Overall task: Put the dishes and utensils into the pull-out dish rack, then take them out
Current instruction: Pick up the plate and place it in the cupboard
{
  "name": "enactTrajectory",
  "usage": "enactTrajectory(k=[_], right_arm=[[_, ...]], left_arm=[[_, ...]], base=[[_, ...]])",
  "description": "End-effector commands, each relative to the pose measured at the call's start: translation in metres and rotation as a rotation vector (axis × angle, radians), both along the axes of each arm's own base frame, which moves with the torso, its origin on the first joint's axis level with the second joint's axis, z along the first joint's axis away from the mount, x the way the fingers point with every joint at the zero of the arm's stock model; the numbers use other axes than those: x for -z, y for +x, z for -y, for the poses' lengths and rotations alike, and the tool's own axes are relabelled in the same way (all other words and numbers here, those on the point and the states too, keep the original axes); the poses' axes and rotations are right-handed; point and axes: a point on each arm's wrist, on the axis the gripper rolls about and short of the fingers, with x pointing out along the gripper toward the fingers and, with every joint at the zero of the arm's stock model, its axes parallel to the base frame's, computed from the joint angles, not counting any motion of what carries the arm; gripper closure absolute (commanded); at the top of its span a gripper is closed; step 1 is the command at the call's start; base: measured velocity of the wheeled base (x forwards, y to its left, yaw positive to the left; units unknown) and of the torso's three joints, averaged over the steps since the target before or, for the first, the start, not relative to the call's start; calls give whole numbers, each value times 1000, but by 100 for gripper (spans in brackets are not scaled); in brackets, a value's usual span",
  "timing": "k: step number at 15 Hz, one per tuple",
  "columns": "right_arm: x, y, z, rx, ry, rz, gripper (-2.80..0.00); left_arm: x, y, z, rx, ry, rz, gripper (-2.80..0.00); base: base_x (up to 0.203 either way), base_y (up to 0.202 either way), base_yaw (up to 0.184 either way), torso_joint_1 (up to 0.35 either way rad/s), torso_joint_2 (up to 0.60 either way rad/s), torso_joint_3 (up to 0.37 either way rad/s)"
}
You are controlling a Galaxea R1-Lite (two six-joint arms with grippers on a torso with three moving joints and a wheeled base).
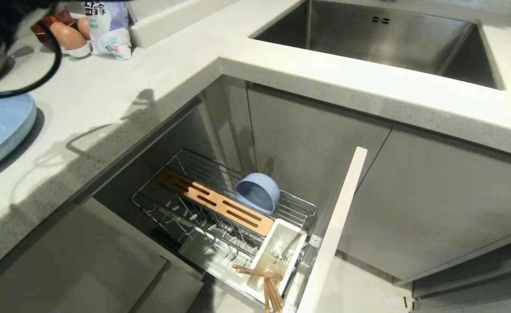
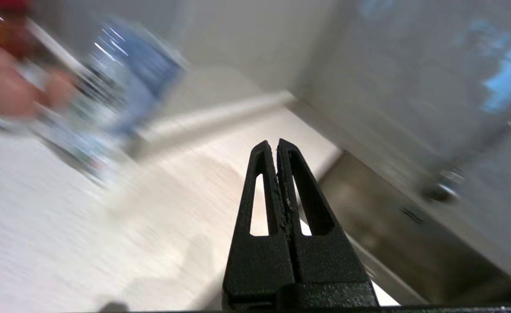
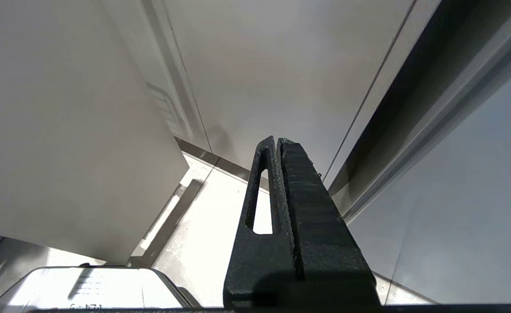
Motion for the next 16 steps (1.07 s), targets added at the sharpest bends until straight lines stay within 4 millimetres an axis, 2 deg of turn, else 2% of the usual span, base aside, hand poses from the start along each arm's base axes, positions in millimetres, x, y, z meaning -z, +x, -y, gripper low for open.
enactTrajectory(k=[1, 3, 5, 8, 13, 16], right_arm=[[0, 0, 0, 0, 0, 0, 0], [0, 0, 0, 0, 0, 0, 0], [0, 0, 0, 0, 0, 0, 0], [0, 0, 0, 0, 0, 0, 0], [0, 0, 0, 0, 0, 0, 0], [0, 0, 0, 0, 0, 0, 0]], left_arm=[[-19, -7, -31, -88, -19, 25, 0], [-24, -15, -63, -163, 29, -29, 0], [-24, -27, -91, -164, 81, -83, 0], [-13, -45, -122, -139, 170, -238, 0], [6, -92, -145, -42, 321, -549, 0], [10, -98, -150, -129, 385, -597, 0]], base=[[0, 0, 0, 0, 0, 0], [0, 0, 0, 0, 0, 0], [0, 0, 0, 0, 0, 0], [0, 0, 0, 0, 0, 0], [0, 0, 0, 0, 0, 0], [0, 0, 0, 0, 0, 0]])
